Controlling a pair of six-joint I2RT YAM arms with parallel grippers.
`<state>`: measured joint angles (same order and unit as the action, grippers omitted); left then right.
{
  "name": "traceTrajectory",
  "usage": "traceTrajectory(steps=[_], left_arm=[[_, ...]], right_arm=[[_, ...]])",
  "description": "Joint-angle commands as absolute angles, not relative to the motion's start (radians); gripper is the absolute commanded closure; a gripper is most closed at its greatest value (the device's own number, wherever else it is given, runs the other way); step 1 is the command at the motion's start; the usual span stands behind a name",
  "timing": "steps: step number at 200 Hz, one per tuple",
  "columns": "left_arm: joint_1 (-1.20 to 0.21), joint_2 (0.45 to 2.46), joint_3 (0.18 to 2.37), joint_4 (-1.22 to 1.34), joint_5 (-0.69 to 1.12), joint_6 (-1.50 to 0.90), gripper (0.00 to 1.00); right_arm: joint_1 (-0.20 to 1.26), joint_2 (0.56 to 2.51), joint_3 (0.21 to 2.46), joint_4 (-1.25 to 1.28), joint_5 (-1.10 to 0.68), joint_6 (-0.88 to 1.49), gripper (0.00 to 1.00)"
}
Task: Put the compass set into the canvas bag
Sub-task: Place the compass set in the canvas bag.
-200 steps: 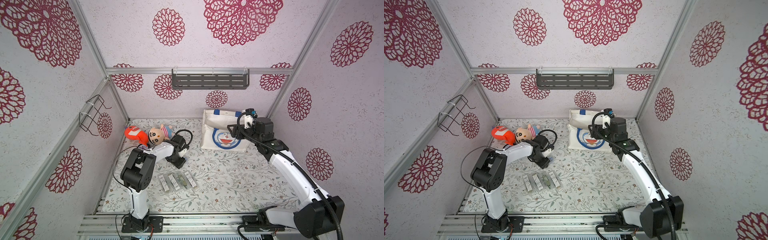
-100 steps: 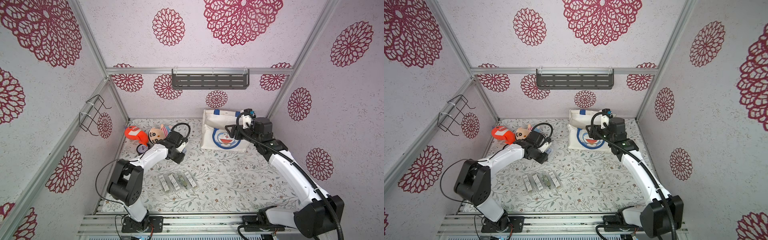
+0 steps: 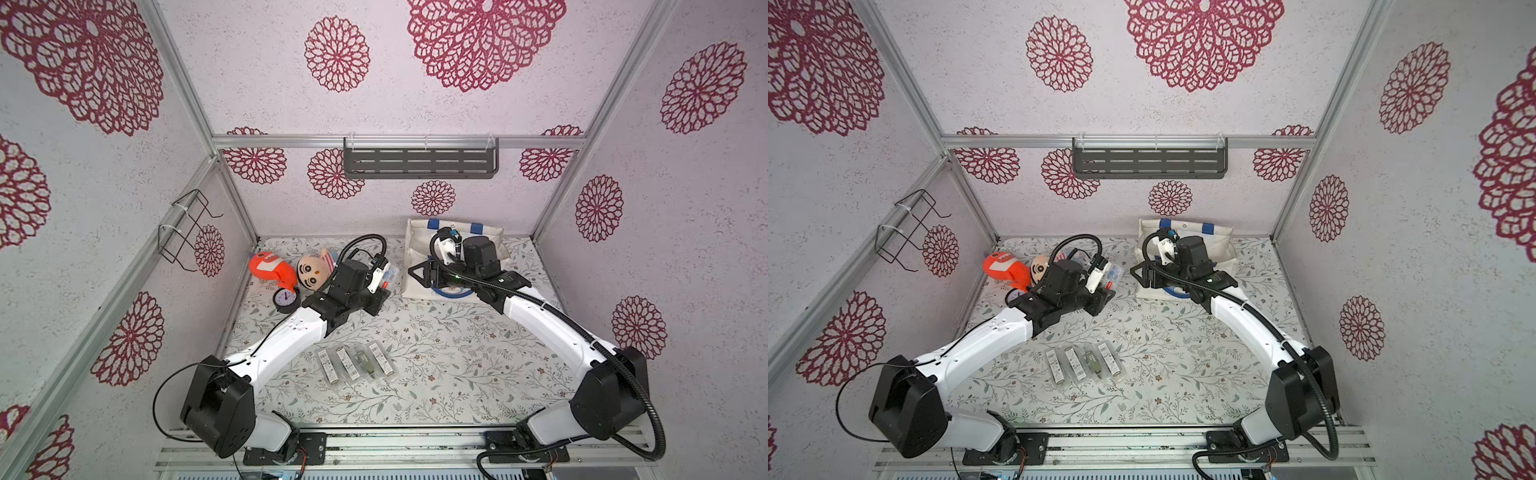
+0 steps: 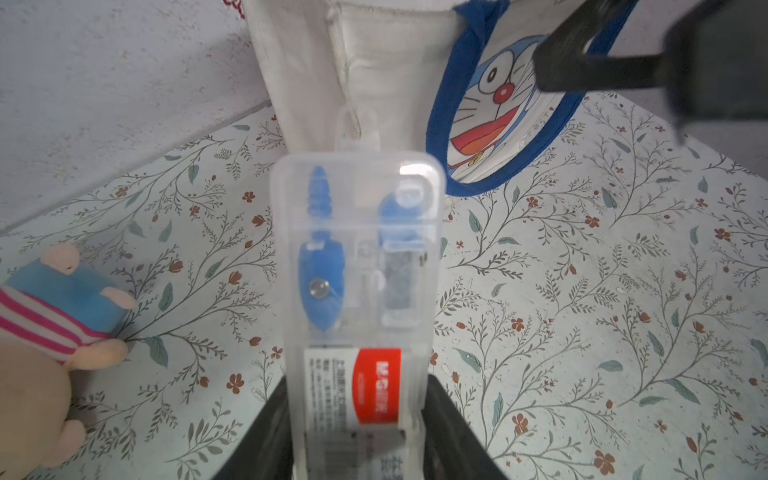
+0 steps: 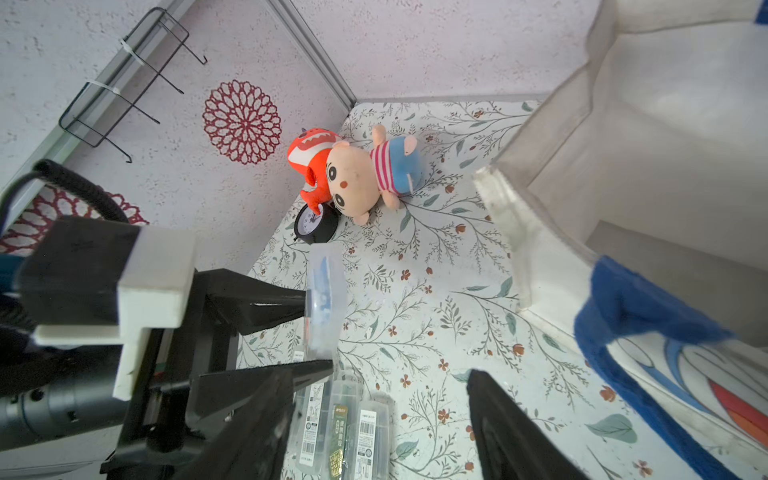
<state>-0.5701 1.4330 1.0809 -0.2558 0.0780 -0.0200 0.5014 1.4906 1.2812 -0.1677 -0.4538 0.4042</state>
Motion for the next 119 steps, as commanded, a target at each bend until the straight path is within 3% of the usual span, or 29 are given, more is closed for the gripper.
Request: traceTrajectory(steps=[1, 56, 119], left_arm=[[-0.576, 1.399, 1.083, -0.179, 0.118, -0.019, 0.62], [-0.591, 1.407, 1.098, -0.19, 0.138, -0.009, 0.62], [-0.593, 1.408, 1.111, -0.197, 0.134, -0.005, 0.62]], right_arm=[[0.521, 1.501, 1.333, -0.1, -0.512, 0.446, 0.32], [0.549, 1.564, 1.369, -0.054, -0.58, 0.486, 0.35], [0.565, 1.616, 1.398, -0.052, -0.589, 0.498, 0.52]])
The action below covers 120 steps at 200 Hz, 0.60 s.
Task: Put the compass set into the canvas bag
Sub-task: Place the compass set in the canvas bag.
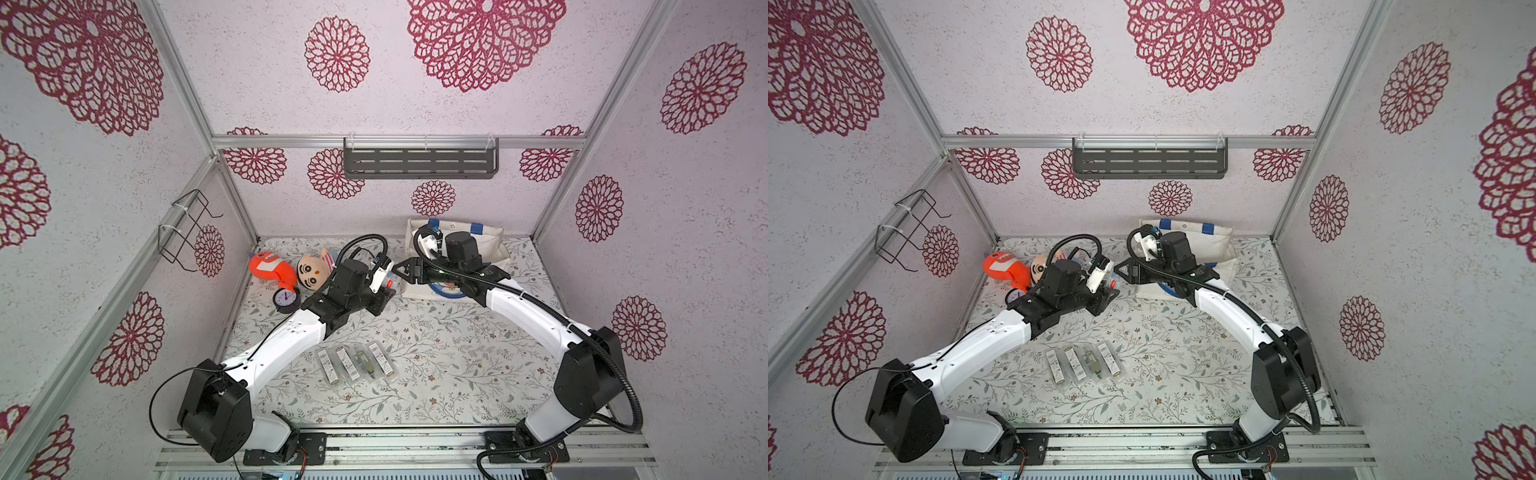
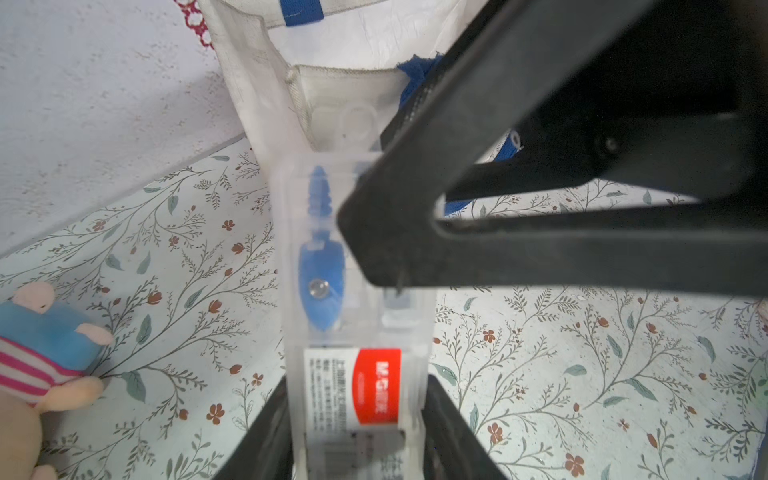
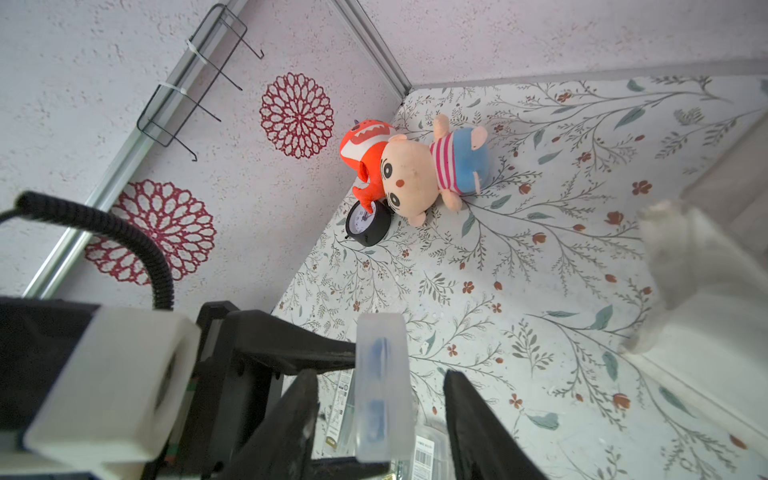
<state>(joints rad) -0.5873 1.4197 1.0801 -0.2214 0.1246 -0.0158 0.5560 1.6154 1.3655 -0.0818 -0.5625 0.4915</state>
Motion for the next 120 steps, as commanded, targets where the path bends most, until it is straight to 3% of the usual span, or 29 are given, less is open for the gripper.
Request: traceTrajectory(steps=[1, 80, 120], left_arm=[[-0.592, 1.408, 1.111, -0.198, 0.133, -0.005, 0.62], [-0.594, 1.414, 1.12, -0.21, 0.128, -0.005, 0.62], [-0.595, 1.413, 1.119, -0.218, 0.12, -0.008, 0.53]], right_arm=[[0.566, 1.616, 1.398, -0.052, -0.589, 0.498, 0.52], [0.573, 1.626, 1.398, -0.061, -0.58, 0.488, 0.76], [0.572, 1.615, 1.394, -0.076, -0.554, 0.475, 0.88]])
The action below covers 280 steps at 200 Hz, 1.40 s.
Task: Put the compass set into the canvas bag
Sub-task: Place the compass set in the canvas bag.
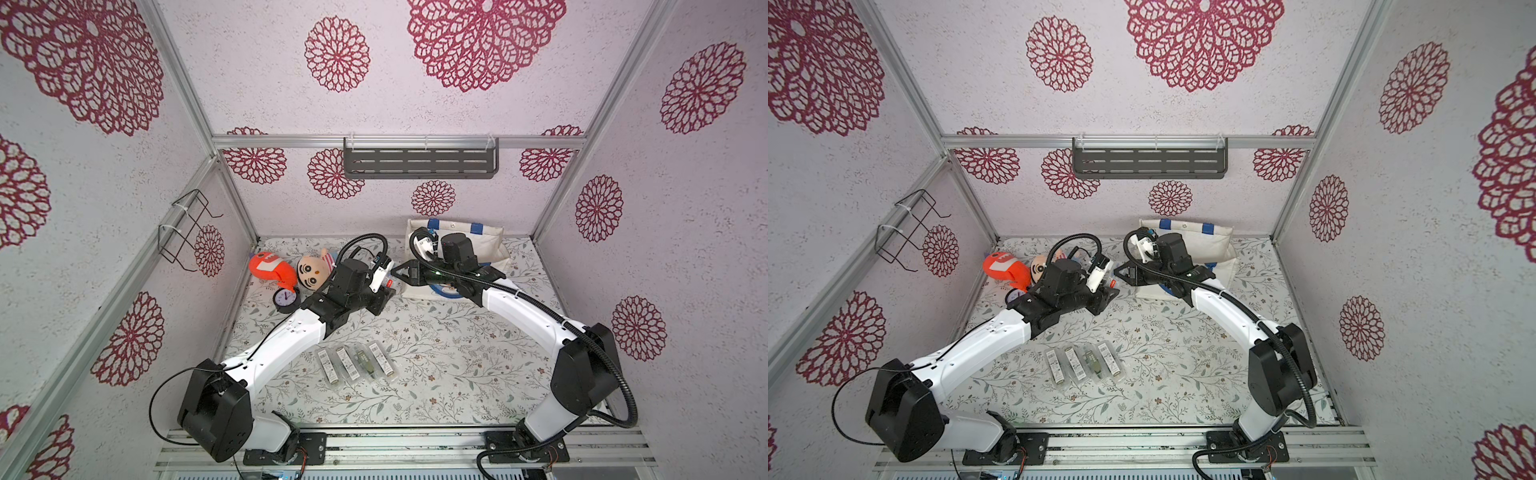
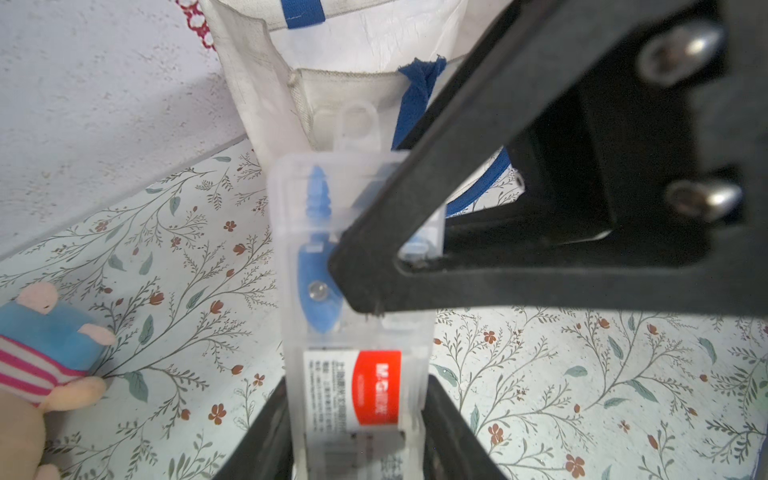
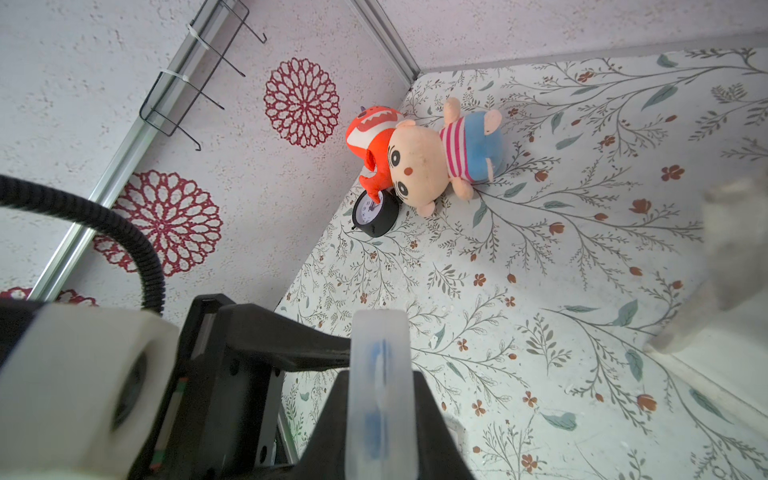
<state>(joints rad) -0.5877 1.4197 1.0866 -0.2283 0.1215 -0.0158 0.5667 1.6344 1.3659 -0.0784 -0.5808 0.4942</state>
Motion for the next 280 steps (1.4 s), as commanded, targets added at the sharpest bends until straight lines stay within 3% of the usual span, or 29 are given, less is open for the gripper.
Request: traceTrajectory(steps=[1, 44, 63, 118, 213, 280], left_arm=[[-0.595, 1.413, 1.118, -0.219, 0.118, -0.008, 0.53], [-0.595, 1.391, 1.103, -0.224, 0.097, -0.027, 0.27], [-0.594, 1.37, 1.083, -0.224, 0.102, -0.04, 0.24], [-0.589, 1.285, 0.992, -0.211, 0.08, -0.07, 0.21], [-0.561, 1.265, 0.879, -0.181, 0.096, -0.142, 0.21], [-0.548, 1.273, 0.845, -0.191, 0.094, -0.184, 0.21]], right_arm=[[0.572, 1.614, 1.394, -0.077, -0.553, 0.475, 0.88], [0.571, 1.586, 1.41, -0.124, -0.501, 0.432, 0.97], [0.568, 1.582, 1.442, -0.155, -0.487, 0.407, 1.0], [0.492, 1.555, 1.568, -0.226, -0.457, 0.373, 1.0], [0.181, 1.557, 1.702, -0.338, -0.325, 0.337, 1.0], [0.155, 1.708, 1.726, -0.367, -0.283, 0.323, 1.0]])
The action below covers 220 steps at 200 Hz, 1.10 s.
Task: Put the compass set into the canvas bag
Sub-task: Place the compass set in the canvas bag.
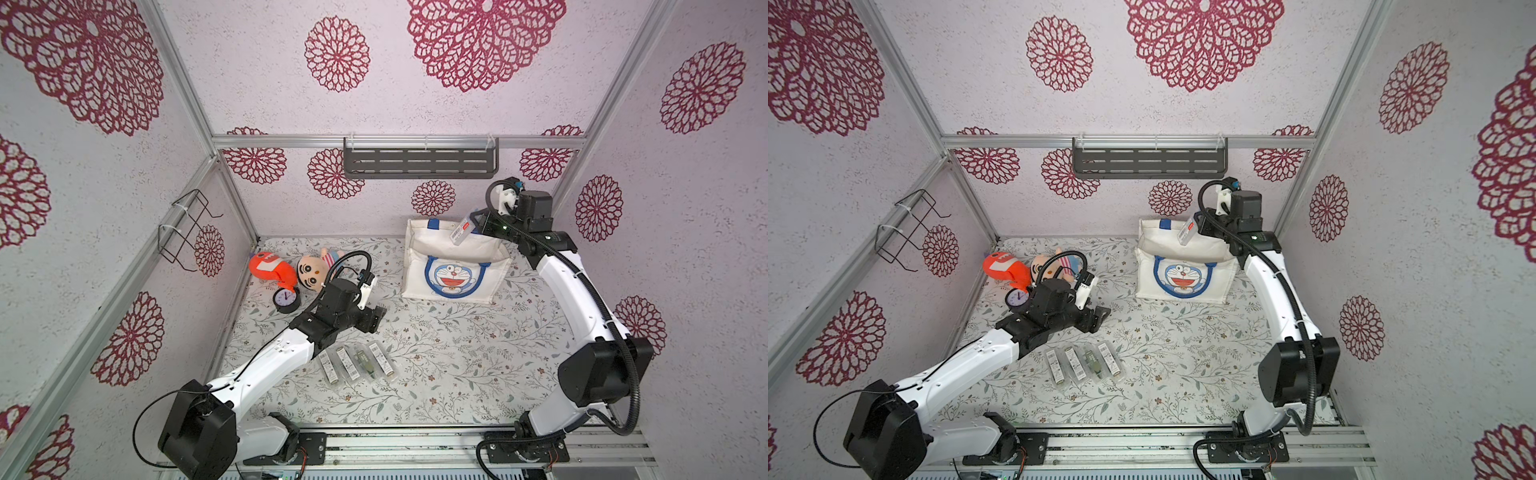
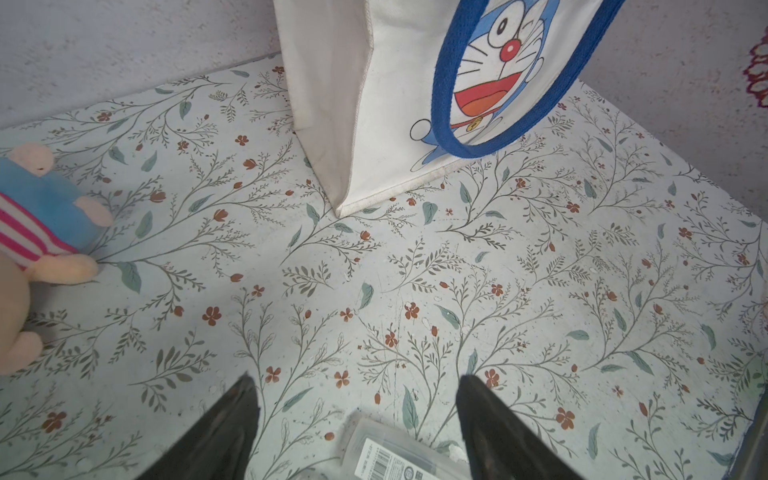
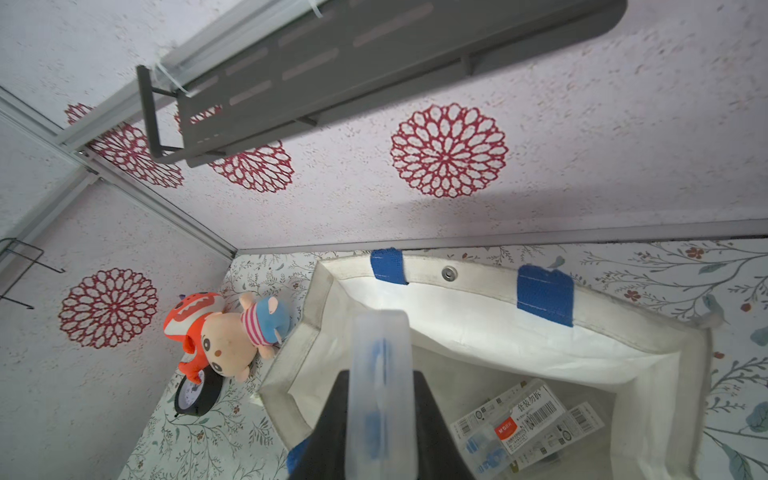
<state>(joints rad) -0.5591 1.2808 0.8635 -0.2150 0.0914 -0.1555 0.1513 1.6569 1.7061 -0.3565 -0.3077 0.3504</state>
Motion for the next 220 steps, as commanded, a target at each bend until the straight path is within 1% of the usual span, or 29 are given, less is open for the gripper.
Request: traceTrajectory(steps=[1, 100, 166, 191, 220], left_arm=[[-0.548, 1.272, 0.844, -0.191, 0.095, -0.185, 0.21], [-0.541, 1.289, 0.83, -0.247, 0.066, -0.26, 0.21], [-0.535, 1.305, 0.841, -0.267, 0.046, -0.285, 0.21], [-0.534, 1.307, 0.842, -0.267, 0.044, -0.291, 0.21], [-0.532, 1.314, 0.847, -0.271, 0.036, -0.303, 0.21]], right_arm=[[0.156, 1.71, 1.726, -0.367, -0.282, 0.322, 1.0], [0.207, 1.878, 1.706, -0.397, -0.212, 0.284, 1.0], [0.225, 1.927, 1.664, -0.392, -0.194, 0.277, 1.0], [0.225, 1.927, 1.643, -0.39, -0.179, 0.271, 0.89], [0.225, 1.926, 1.636, -0.393, -0.17, 0.263, 0.68]])
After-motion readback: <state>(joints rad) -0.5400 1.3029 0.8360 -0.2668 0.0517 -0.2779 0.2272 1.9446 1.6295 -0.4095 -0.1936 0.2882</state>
